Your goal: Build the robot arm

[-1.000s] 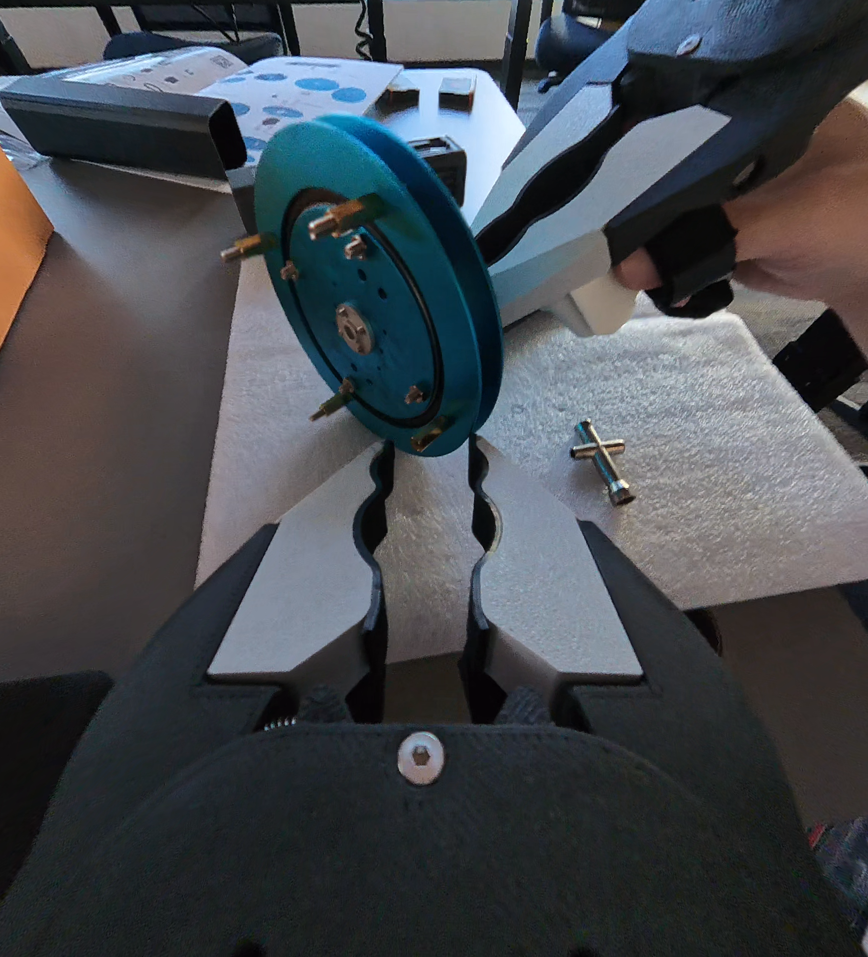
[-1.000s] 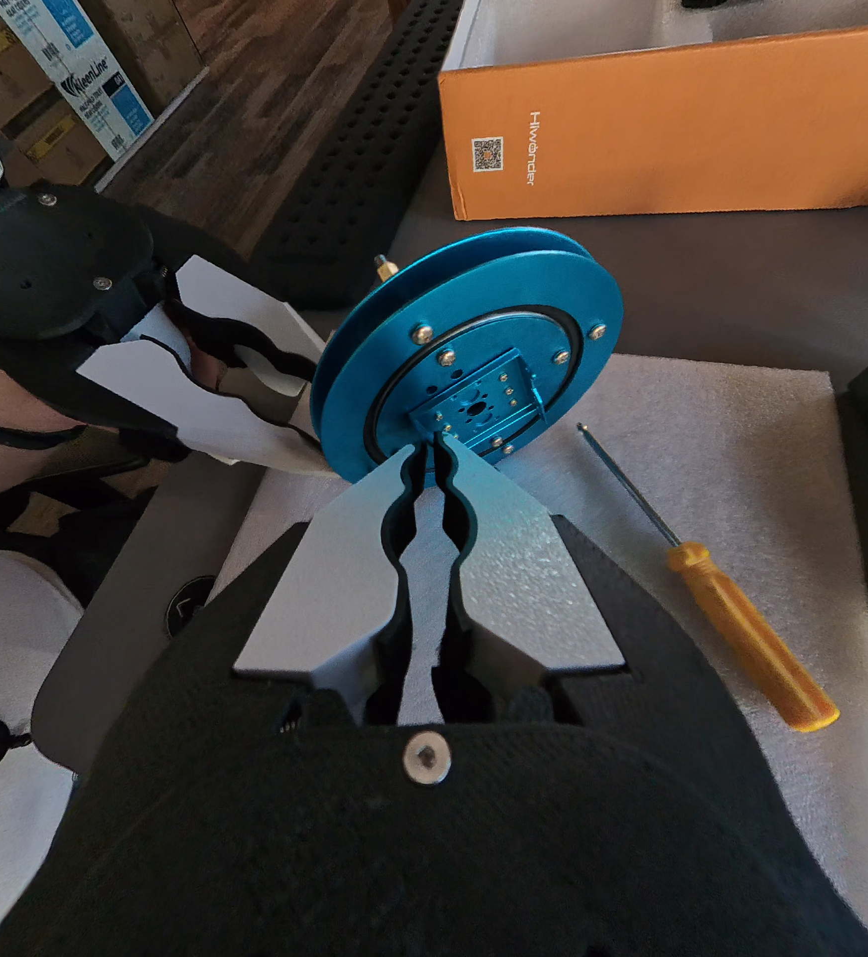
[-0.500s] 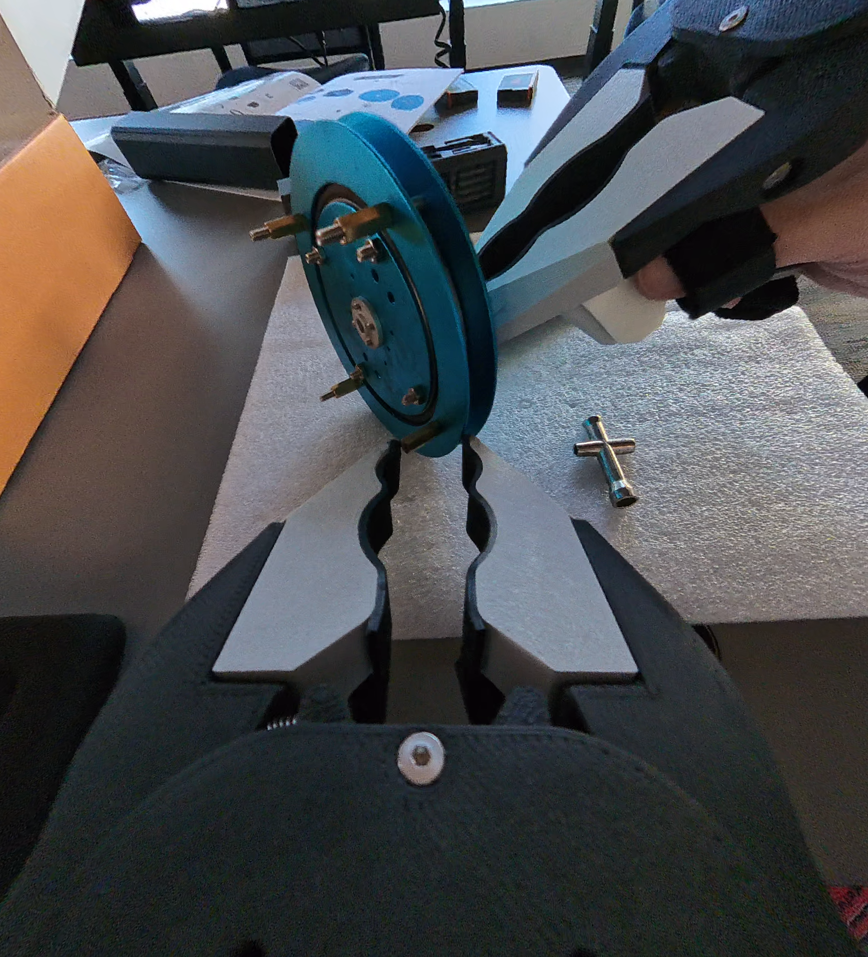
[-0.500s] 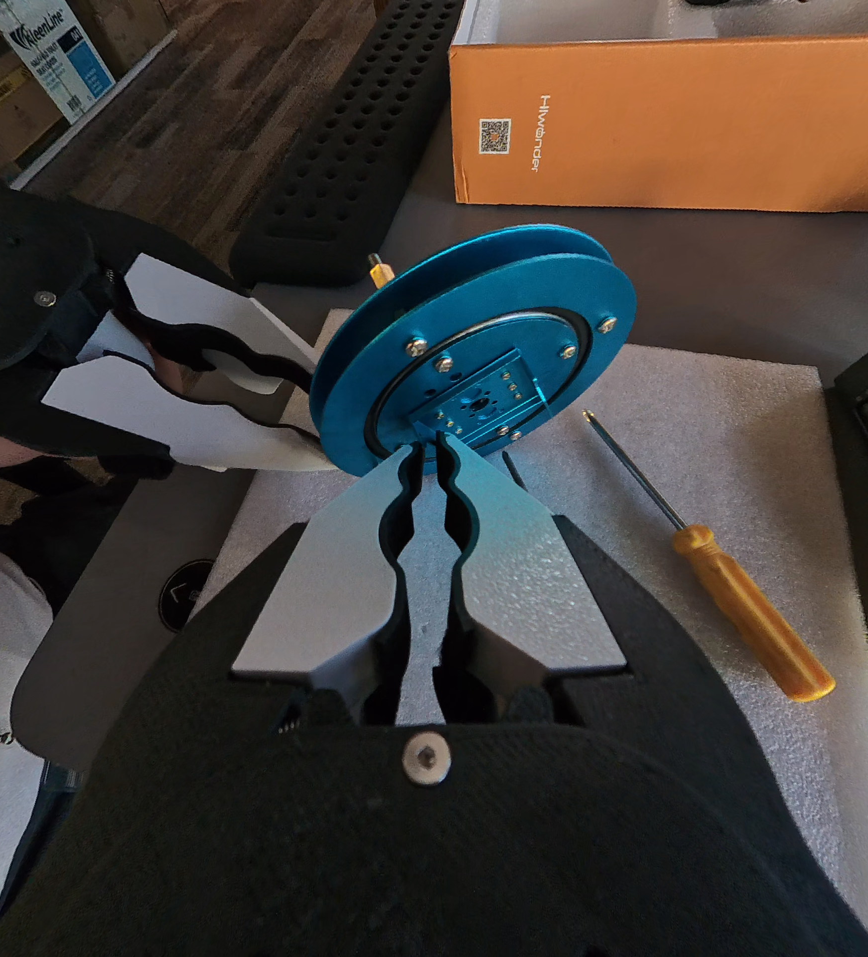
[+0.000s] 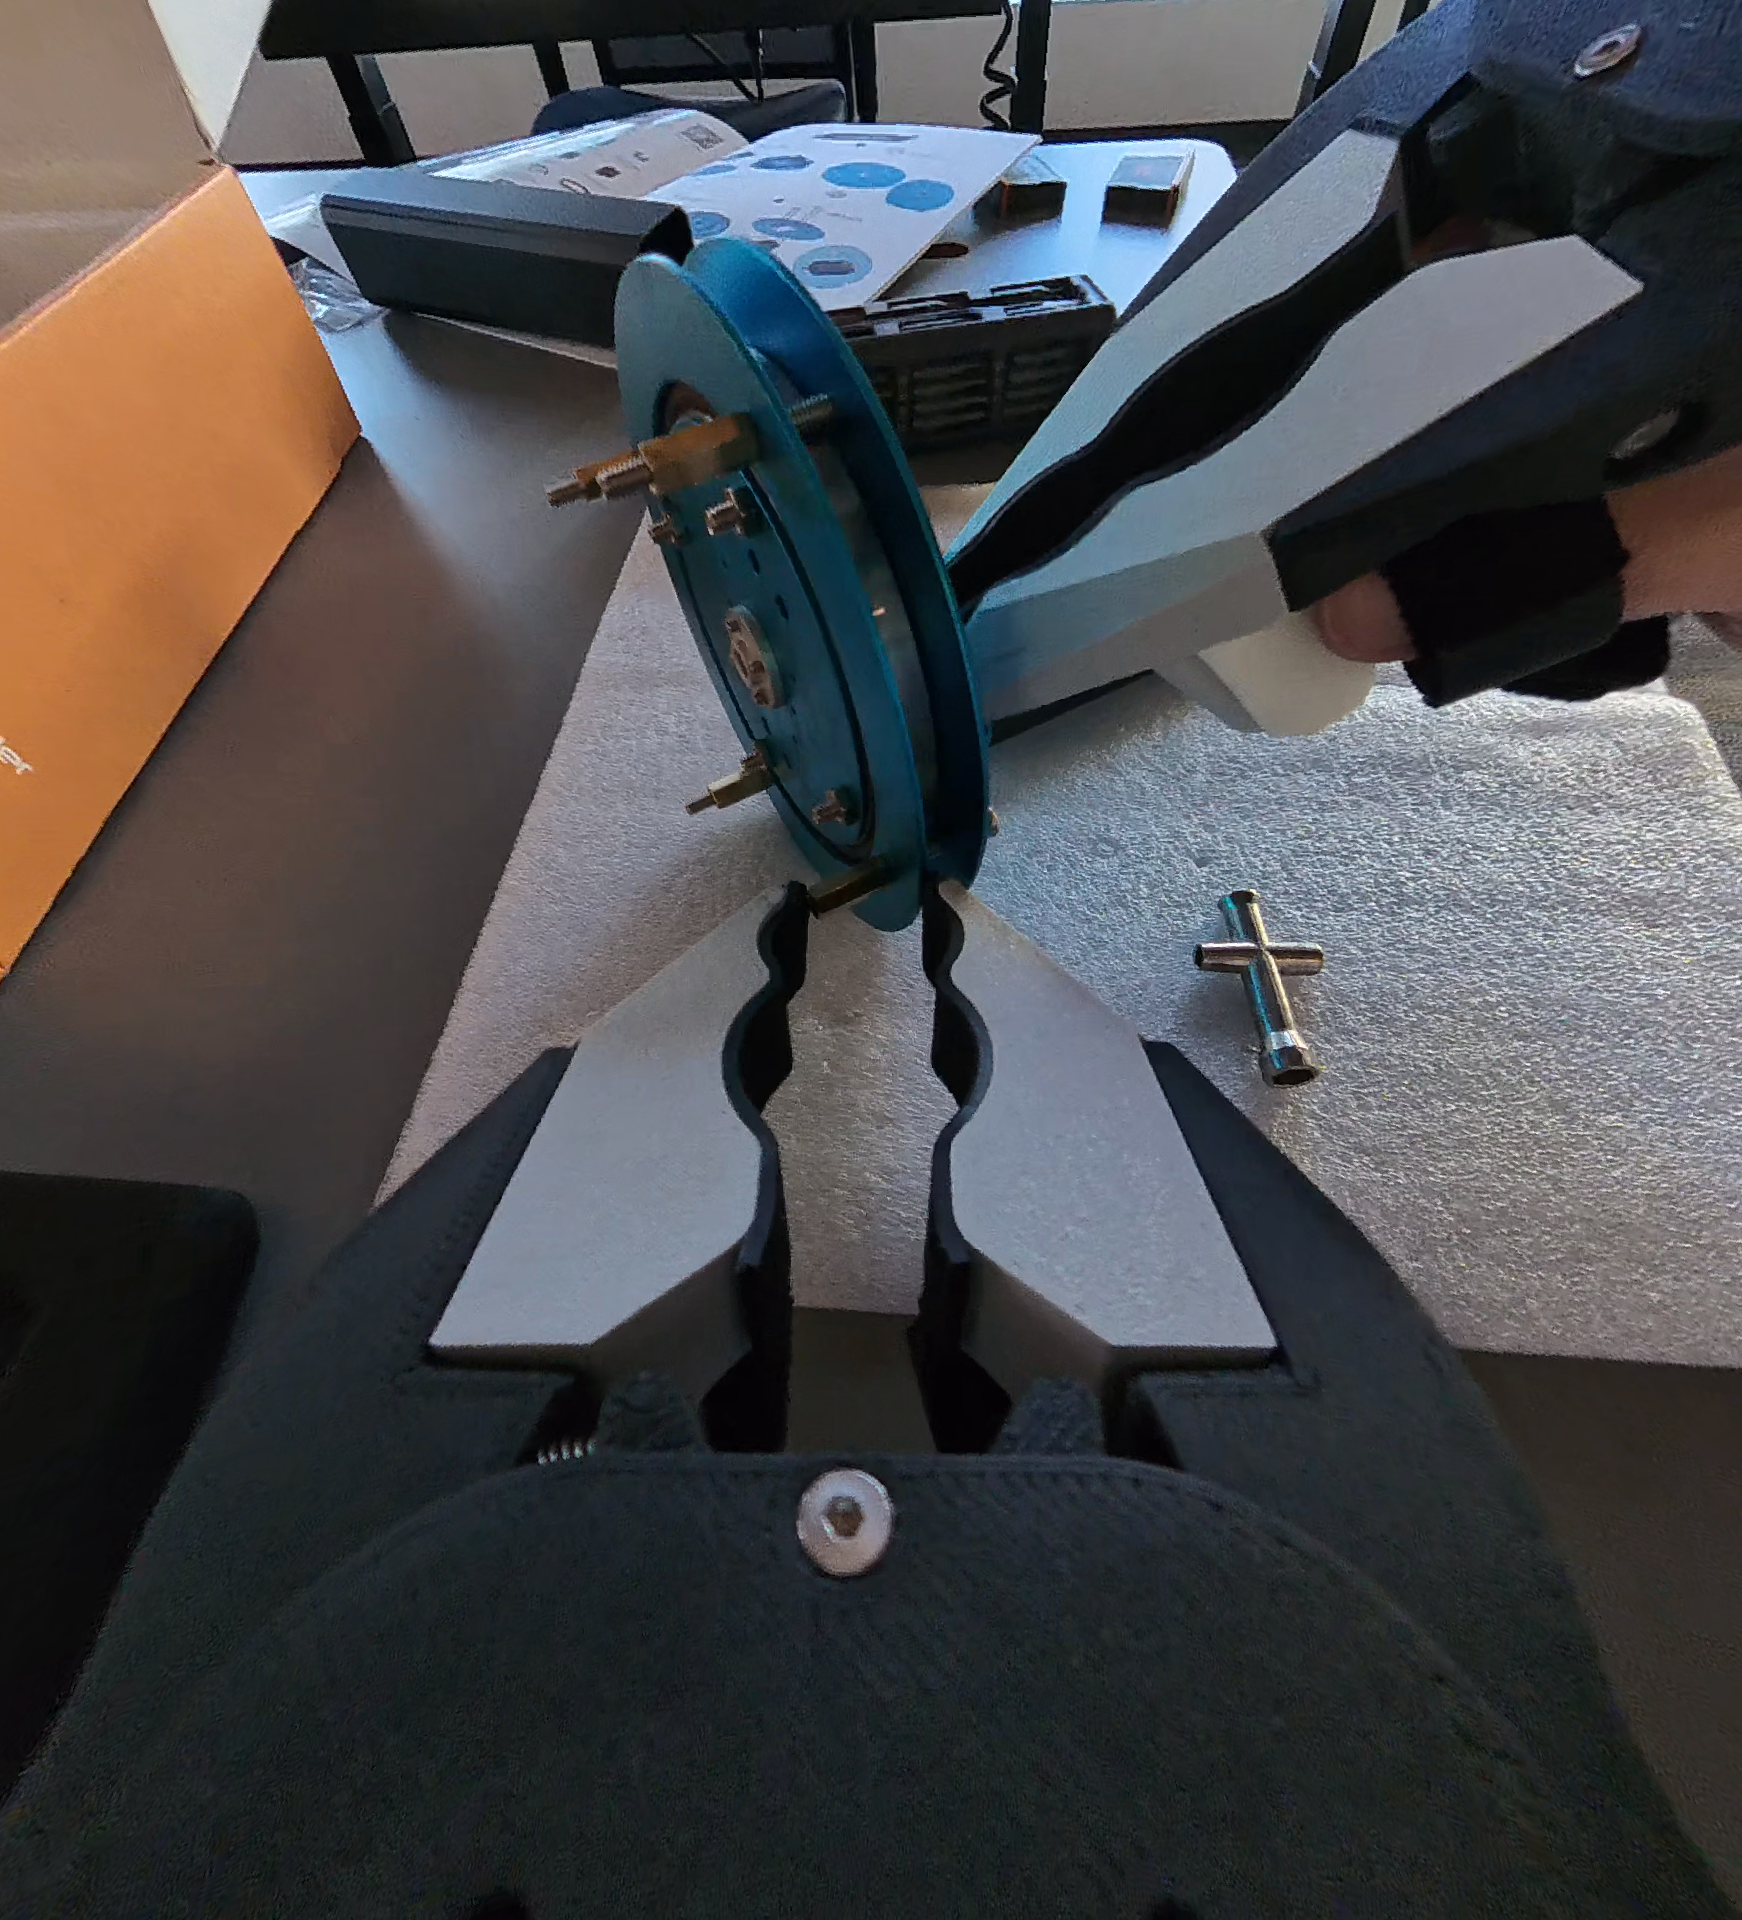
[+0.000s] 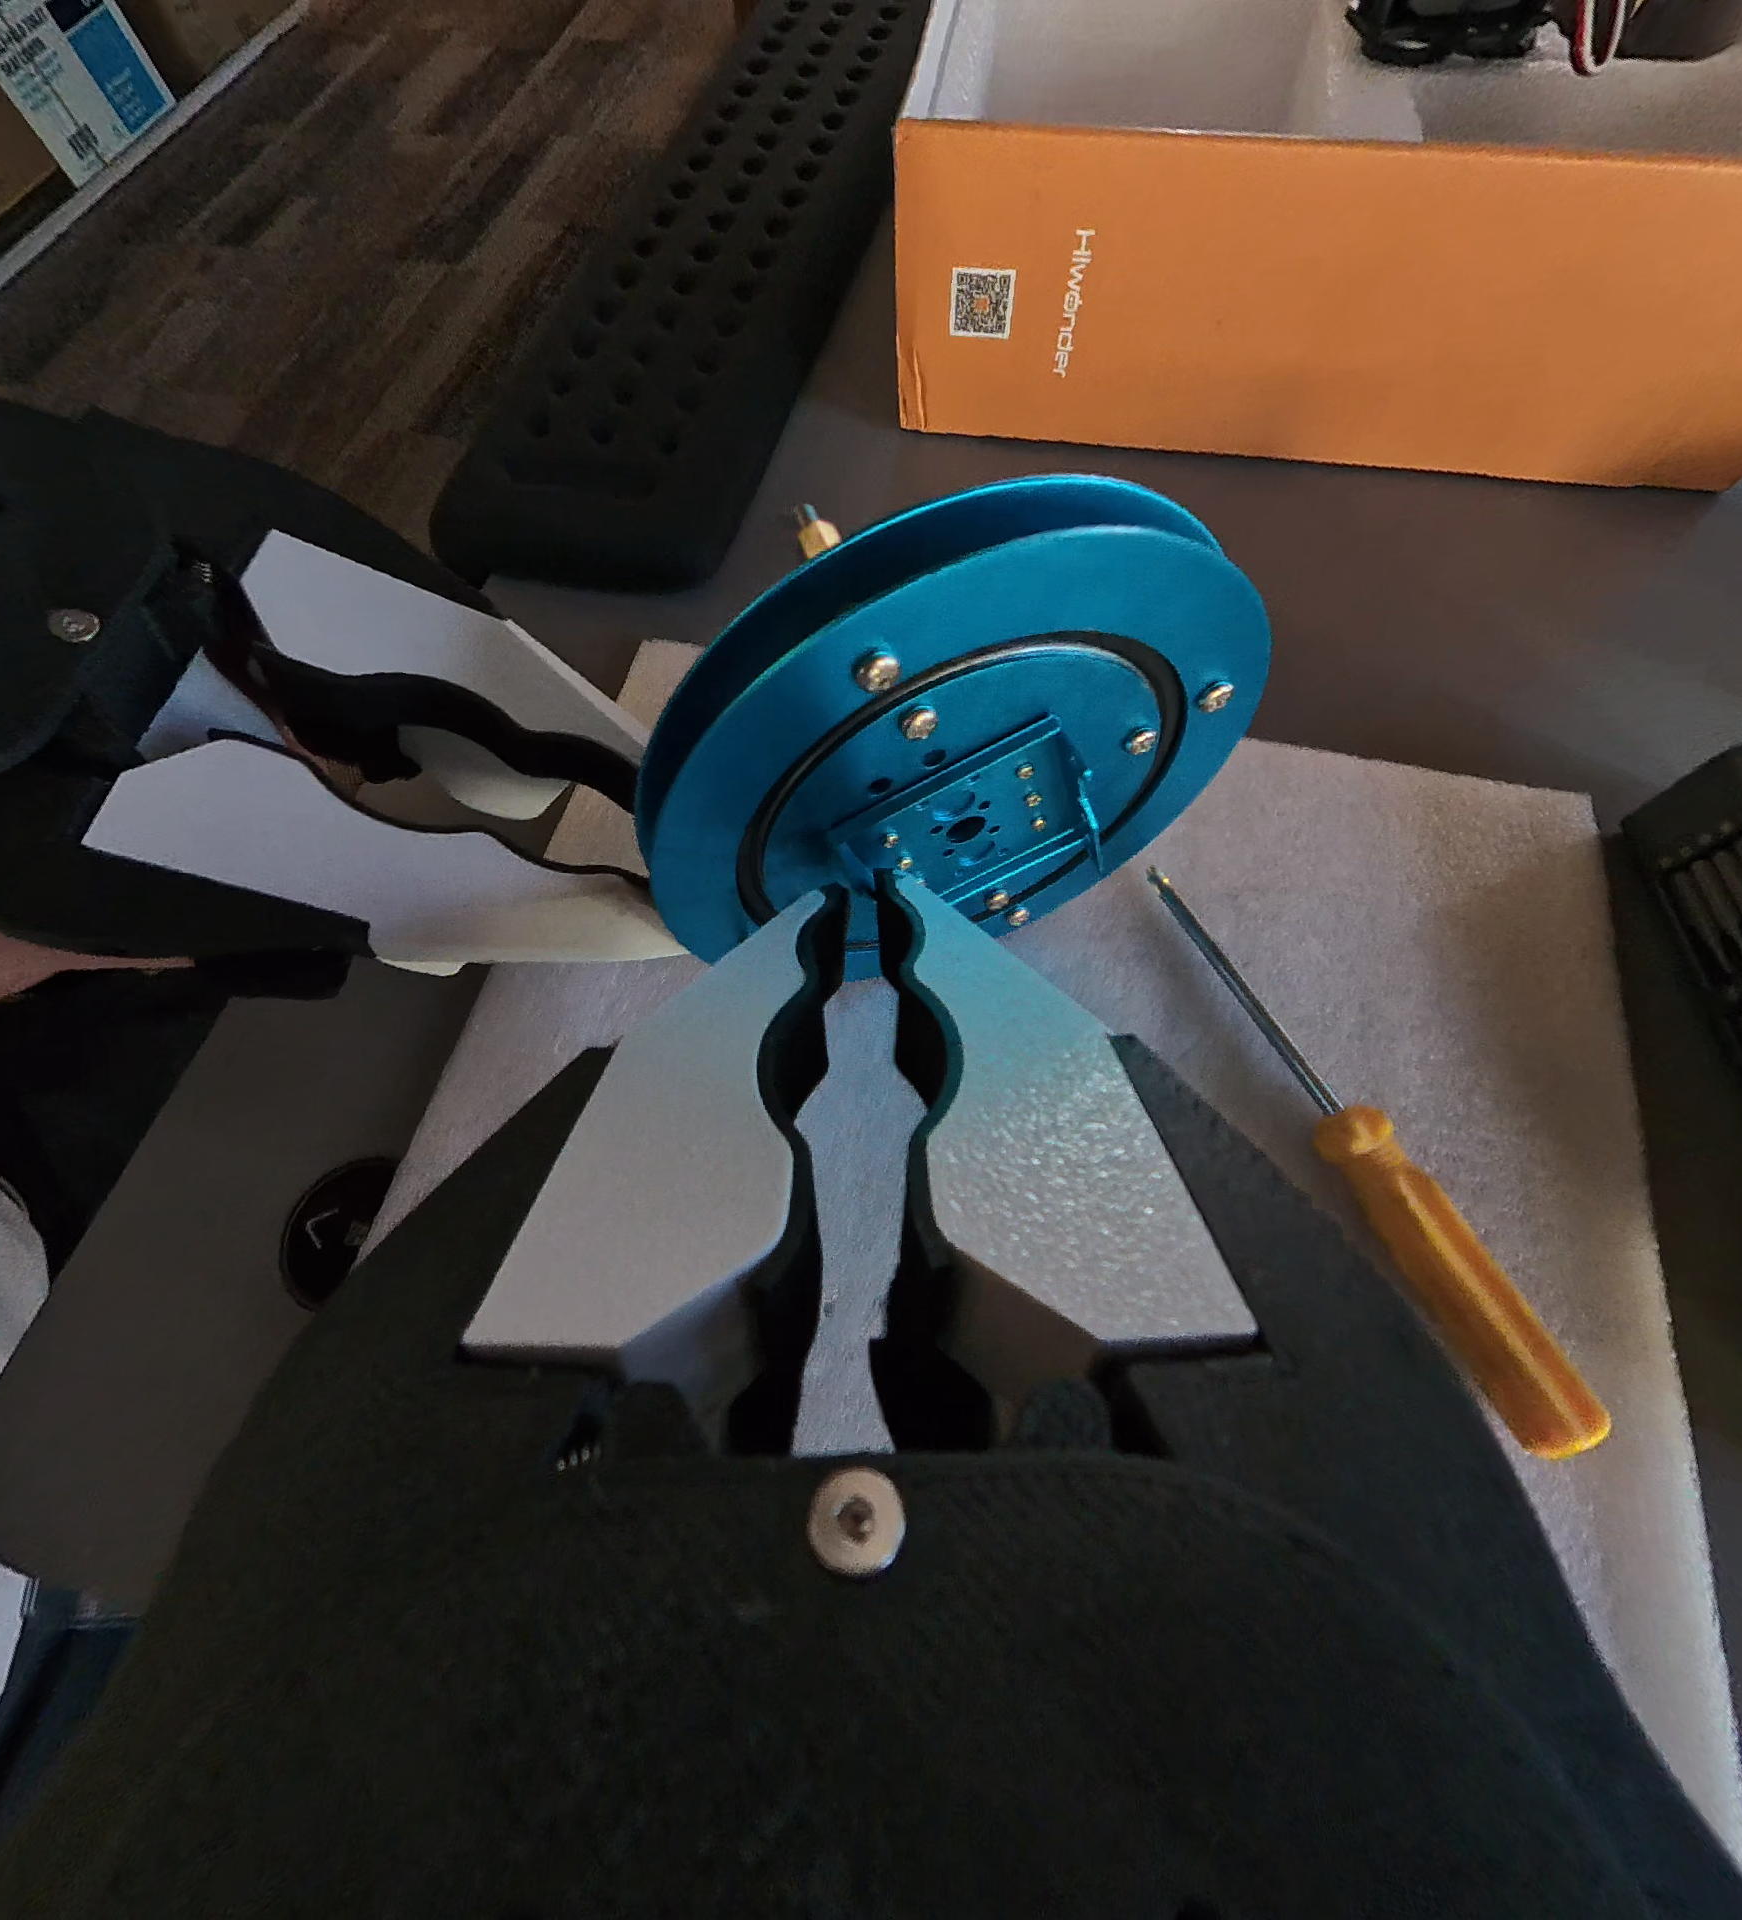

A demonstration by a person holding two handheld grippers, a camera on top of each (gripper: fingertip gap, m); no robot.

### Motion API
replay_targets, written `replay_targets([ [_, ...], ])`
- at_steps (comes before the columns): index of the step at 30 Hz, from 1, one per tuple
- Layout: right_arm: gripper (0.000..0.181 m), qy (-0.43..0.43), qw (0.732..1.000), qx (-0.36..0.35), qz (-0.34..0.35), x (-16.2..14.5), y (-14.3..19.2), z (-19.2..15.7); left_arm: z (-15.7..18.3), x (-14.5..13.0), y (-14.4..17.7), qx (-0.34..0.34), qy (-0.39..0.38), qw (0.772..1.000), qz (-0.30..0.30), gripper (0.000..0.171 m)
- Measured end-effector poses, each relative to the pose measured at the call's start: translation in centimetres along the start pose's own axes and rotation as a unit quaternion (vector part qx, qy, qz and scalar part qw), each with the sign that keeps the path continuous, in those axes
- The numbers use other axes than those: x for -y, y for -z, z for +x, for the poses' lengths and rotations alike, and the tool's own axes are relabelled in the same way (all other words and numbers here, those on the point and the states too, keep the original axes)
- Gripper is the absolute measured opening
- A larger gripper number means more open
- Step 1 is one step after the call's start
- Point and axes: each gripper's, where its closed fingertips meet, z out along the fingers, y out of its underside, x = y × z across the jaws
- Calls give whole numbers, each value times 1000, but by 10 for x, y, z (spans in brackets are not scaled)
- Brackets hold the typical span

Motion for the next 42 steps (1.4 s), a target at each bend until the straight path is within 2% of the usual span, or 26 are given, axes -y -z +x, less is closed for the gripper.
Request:
replay_targets([
  [4,20,26,1000,-14,-8,0,1,2,-2,0,0,-5,8,1000,1,20],
  [8,22,86,996,-32,-26,-8,18,9,-2,-1,0,2,-3,1000,0,20],
  [10,21,118,990,-52,-48,-19,31,22,-2,-1,0,4,-8,1000,0,20],
  [12,21,153,985,-42,-66,-32,37,30,-1,-1,0,8,-16,1000,0,20],
  [14,16,160,984,-13,-84,-48,35,33,0,-1,0,12,-24,1000,-1,20],
  [17,19,157,984,0,-85,-56,23,40,0,-1,0,17,-31,999,-1,20],
  [21,26,196,976,-4,-92,-61,13,46,1,-1,-1,19,-34,999,-2,20],
  [23,25,186,976,3,-112,-67,11,50,1,-1,-1,19,-37,999,-3,20],
  [25,16,159,981,8,-113,-67,13,50,2,-1,-1,20,-40,999,-3,20],
  [32,24,178,977,-13,-113,-76,29,40,2,-1,-1,16,-34,999,-4,20],
  [42,22,146,980,88,-104,-75,53,40,2,-1,-1,16,-36,999,-4,20],
])
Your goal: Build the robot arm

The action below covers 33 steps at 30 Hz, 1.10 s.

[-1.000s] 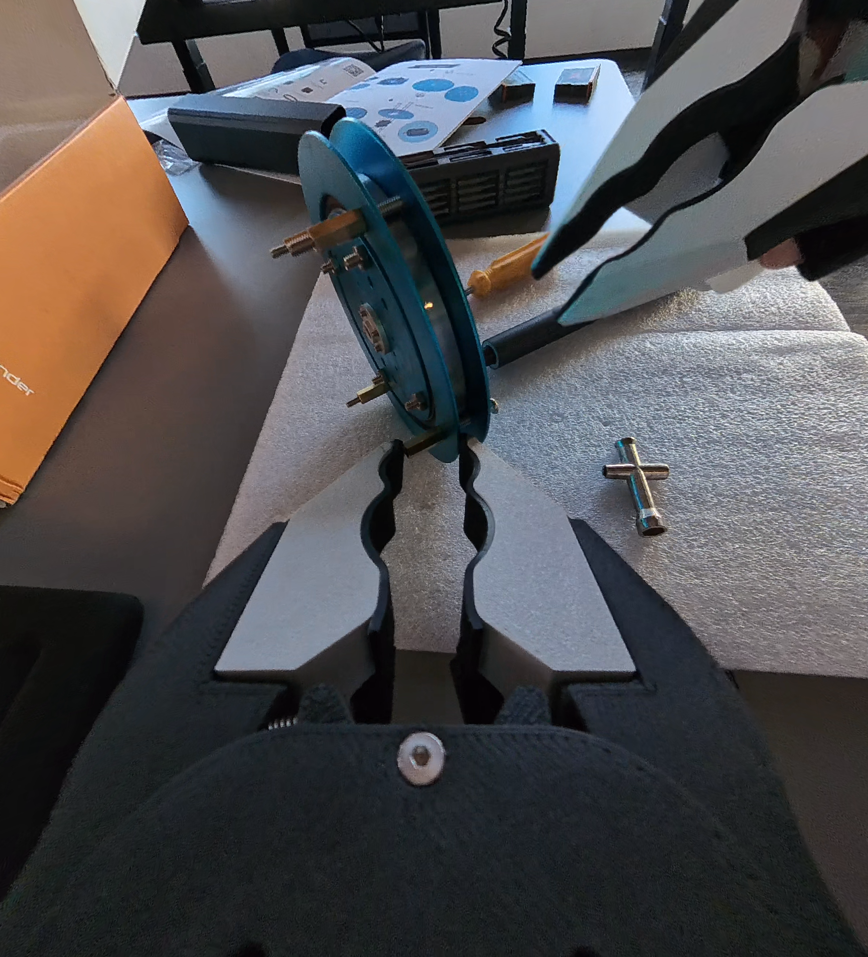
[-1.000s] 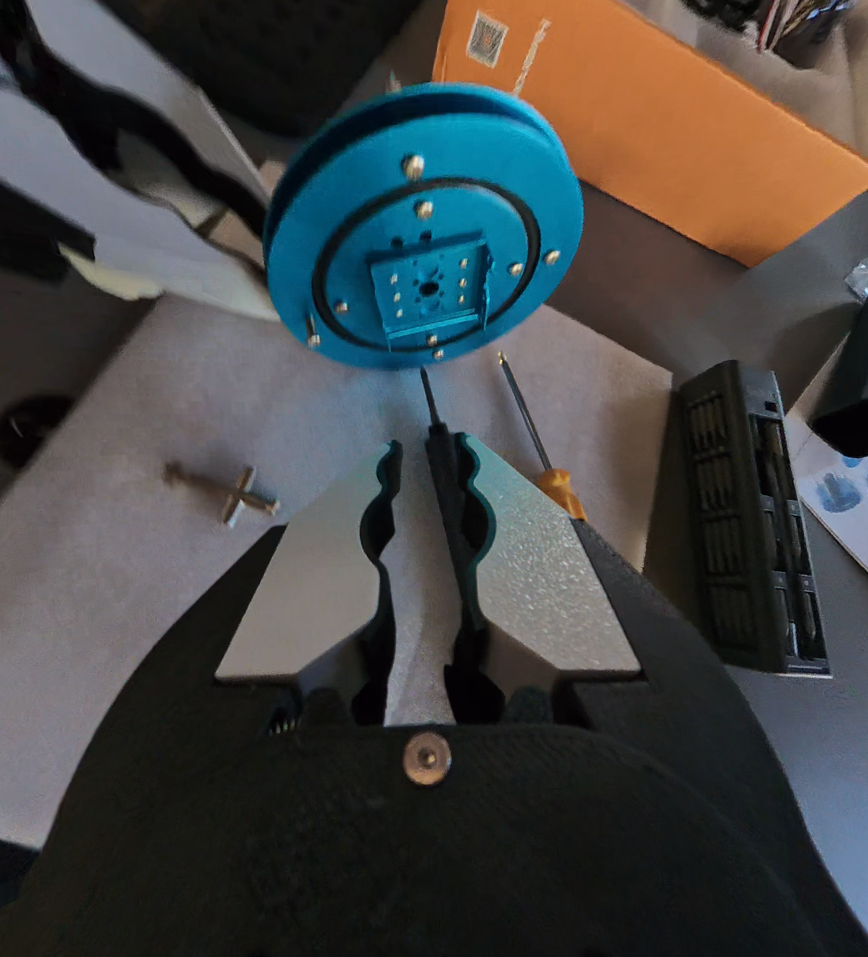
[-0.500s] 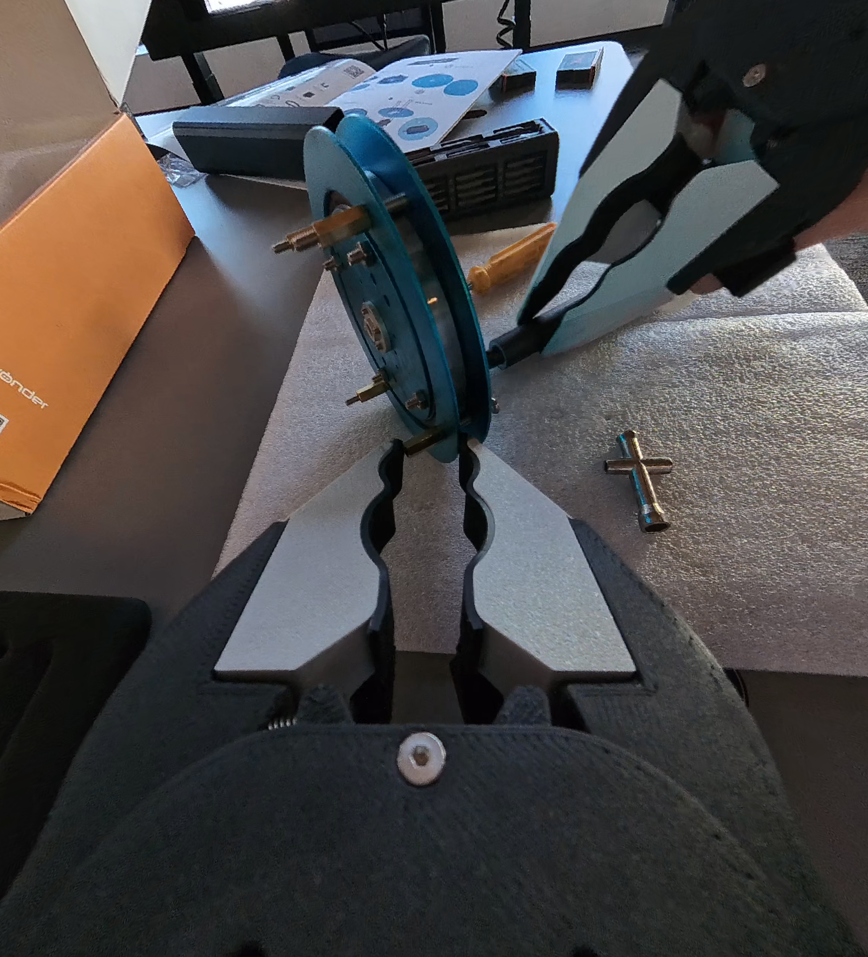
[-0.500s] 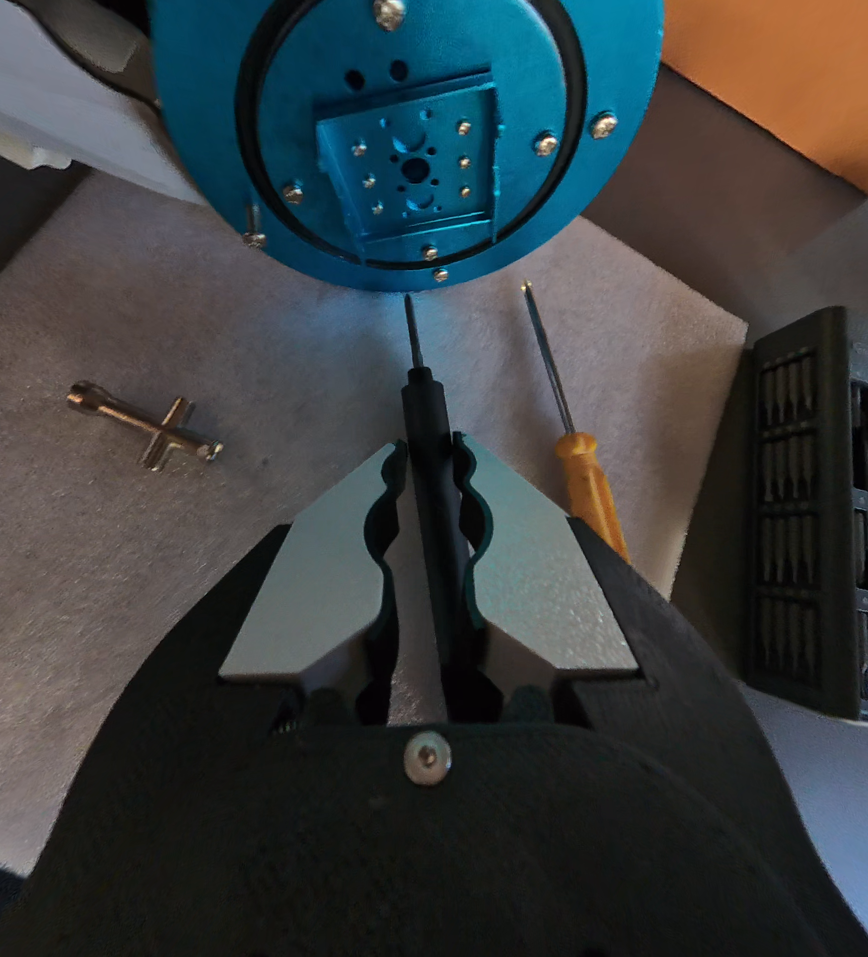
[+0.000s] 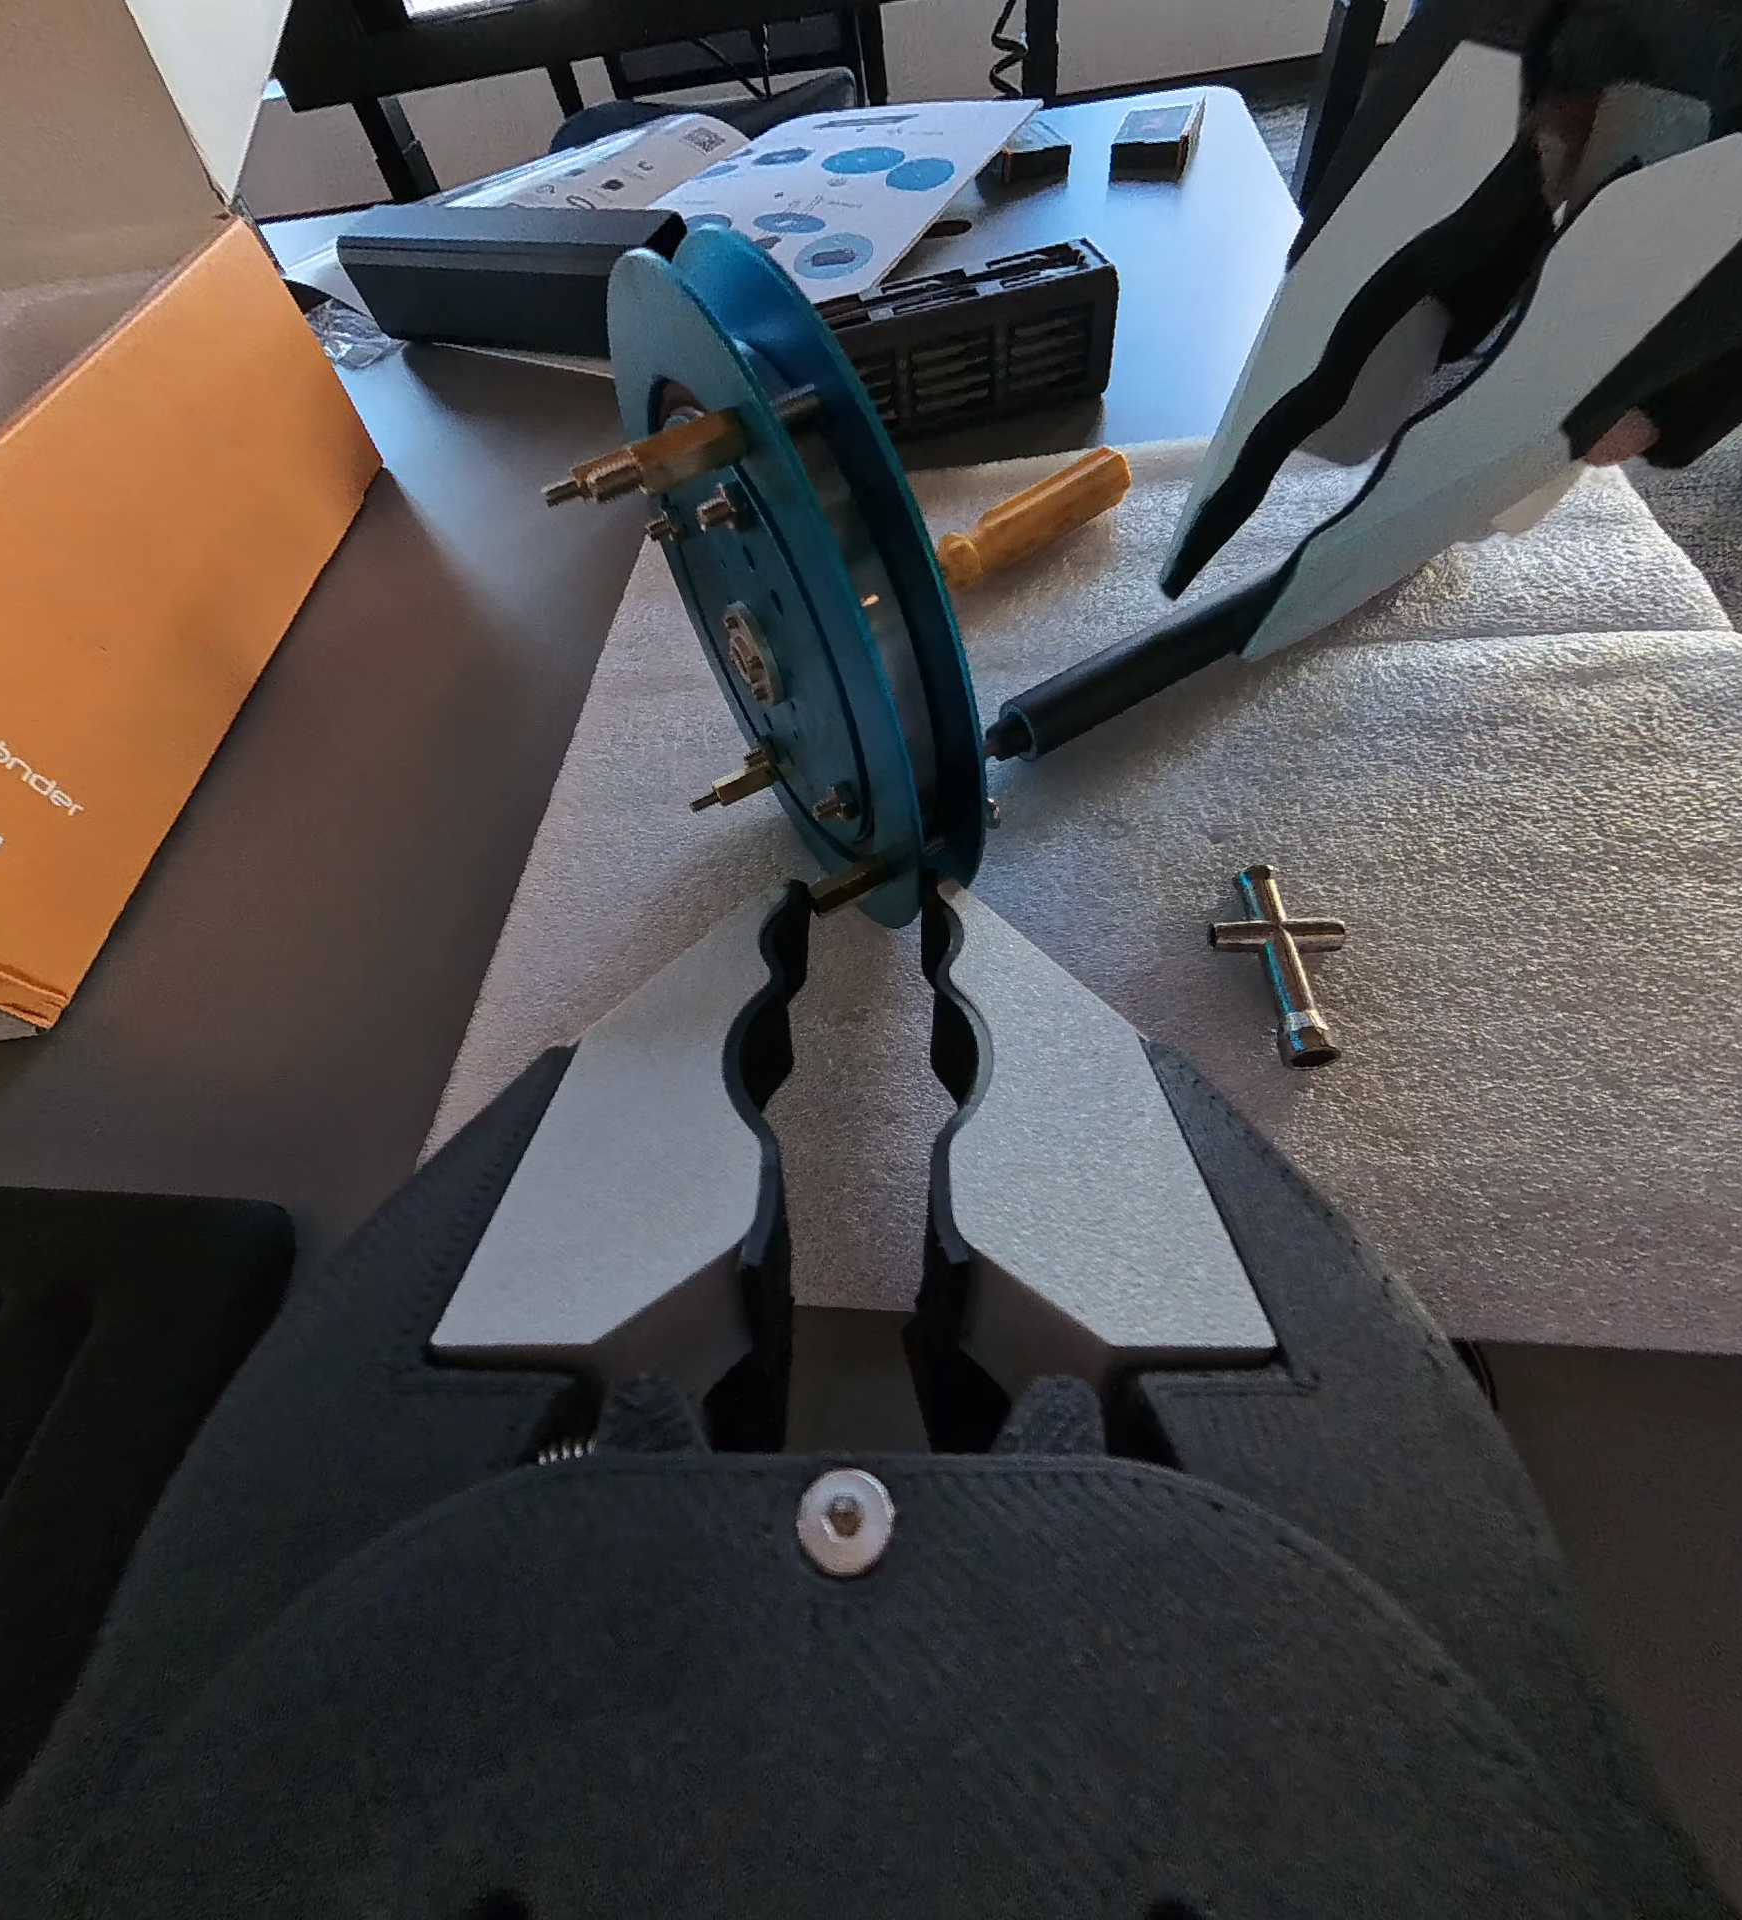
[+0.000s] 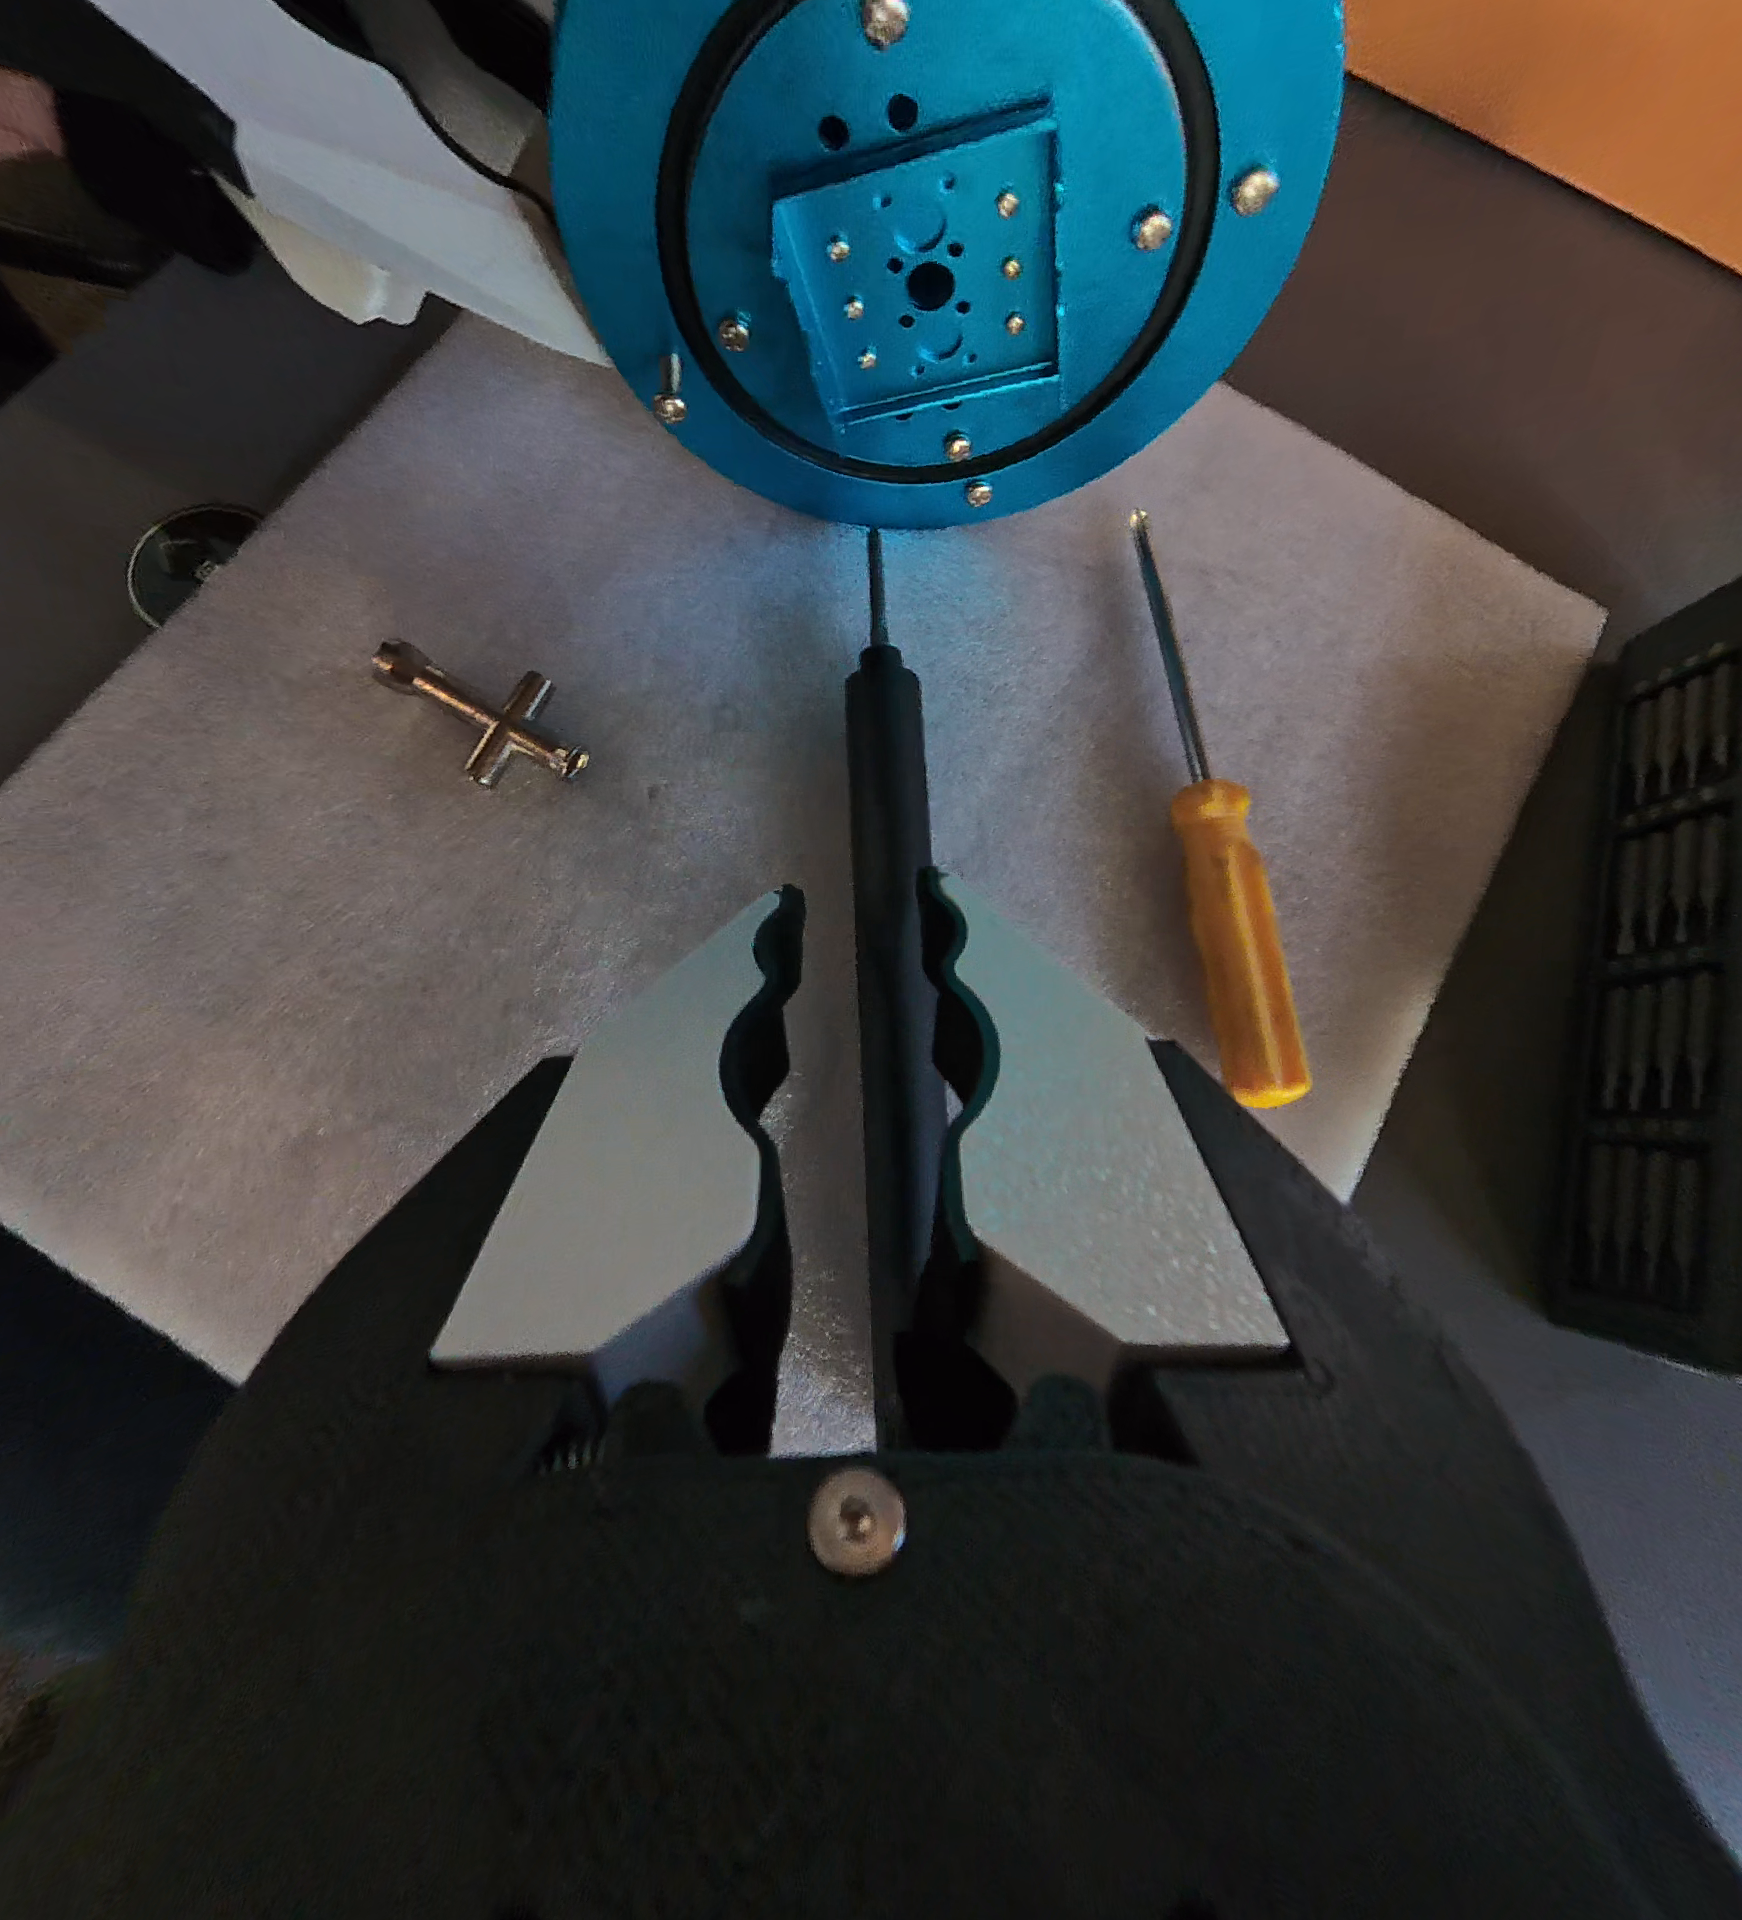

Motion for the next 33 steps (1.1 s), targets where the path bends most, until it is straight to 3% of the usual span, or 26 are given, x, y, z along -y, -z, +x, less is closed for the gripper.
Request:
replay_targets([
  [3,25,33,999,-25,-30,-6,-2,9,0,0,0,-1,1,1000,0,20],
  [7,26,10,999,8,-43,-8,-10,9,0,0,0,2,-4,1000,0,20],
  [11,9,-36,997,61,-22,-1,-7,6,1,0,0,4,-9,1000,-1,20],
  [13,11,-57,995,80,-15,1,-5,5,0,0,0,4,-7,1000,-1,20],
  [16,25,-51,995,84,-31,-4,-10,4,0,0,0,1,-3,1000,0,20],
  [20,11,-31,996,78,-18,2,-9,3,0,0,0,0,-3,1000,0,20],
  [33,14,-41,996,81,-12,2,-7,9,1,0,0,3,-13,1000,-1,20],
])
